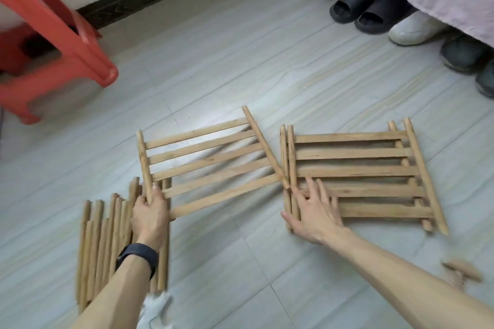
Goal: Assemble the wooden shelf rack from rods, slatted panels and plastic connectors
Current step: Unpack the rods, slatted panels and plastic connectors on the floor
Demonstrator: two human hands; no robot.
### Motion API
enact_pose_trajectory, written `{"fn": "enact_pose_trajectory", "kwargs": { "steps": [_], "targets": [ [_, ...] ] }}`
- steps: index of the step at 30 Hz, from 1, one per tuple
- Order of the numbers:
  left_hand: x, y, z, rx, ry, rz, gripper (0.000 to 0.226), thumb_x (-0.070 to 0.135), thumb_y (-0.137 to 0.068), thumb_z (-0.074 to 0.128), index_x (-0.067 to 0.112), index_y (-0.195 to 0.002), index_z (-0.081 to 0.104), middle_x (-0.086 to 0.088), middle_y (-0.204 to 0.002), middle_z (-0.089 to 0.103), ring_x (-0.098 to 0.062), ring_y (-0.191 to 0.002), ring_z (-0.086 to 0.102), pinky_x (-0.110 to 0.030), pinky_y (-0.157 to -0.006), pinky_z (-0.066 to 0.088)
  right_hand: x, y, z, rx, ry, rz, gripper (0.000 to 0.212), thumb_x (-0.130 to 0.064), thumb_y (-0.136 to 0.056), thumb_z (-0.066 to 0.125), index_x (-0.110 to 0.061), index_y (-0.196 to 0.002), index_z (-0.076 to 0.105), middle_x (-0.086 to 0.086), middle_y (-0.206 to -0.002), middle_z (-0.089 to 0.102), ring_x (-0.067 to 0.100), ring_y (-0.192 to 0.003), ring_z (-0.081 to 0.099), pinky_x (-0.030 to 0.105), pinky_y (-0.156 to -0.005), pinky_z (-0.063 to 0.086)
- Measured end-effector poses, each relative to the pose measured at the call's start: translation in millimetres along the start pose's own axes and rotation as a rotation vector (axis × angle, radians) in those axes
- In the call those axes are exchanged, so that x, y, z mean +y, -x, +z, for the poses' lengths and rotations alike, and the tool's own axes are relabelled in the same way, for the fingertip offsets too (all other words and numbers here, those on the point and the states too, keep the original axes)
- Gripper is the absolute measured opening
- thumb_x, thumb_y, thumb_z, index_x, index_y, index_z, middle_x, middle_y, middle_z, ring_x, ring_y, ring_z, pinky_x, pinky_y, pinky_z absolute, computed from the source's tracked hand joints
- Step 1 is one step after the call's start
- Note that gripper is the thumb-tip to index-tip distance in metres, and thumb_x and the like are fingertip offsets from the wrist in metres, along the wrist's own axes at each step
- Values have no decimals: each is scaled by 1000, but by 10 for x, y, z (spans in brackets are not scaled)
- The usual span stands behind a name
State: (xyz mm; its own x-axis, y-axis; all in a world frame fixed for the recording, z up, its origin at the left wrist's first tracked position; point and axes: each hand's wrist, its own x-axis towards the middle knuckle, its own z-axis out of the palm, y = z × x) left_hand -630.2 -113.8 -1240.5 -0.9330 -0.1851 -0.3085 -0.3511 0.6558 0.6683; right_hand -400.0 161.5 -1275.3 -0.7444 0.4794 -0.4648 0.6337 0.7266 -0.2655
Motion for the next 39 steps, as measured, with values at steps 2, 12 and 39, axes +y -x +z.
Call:
{"fn": "enact_pose_trajectory", "kwargs": {
  "steps": [2,12,39],
  "targets": [
    [-205,-10,-65,-2,4,-60,49,59,-100,43,15,-111,61,-16,-112,67,-37,-99,60,-51,-95,49,-150,-24,111,-41,0,64,84,-72,-91,43,-45,-158,-1,9,-169,-12,36,-154,-11,67,-117,16],
    [-481,132,104,-226,42,-77,57,63,-95,48,17,-123,66,-16,-119,69,-38,-112,63,-53,-98,51,221,-13,12,-60,198,197,80,-48,-99,40,-38,-158,-12,8,-165,7,44,-149,-3,69,-107,34],
    [-239,935,672,-467,-696,269,16,21,-98,42,17,-114,44,-11,-104,57,-36,-78,61,-47,-73,57,1269,134,-280,185,156,517,38,-6,-92,55,-11,-127,41,14,-126,41,42,-97,64,42,-70,39]
  ]
}}
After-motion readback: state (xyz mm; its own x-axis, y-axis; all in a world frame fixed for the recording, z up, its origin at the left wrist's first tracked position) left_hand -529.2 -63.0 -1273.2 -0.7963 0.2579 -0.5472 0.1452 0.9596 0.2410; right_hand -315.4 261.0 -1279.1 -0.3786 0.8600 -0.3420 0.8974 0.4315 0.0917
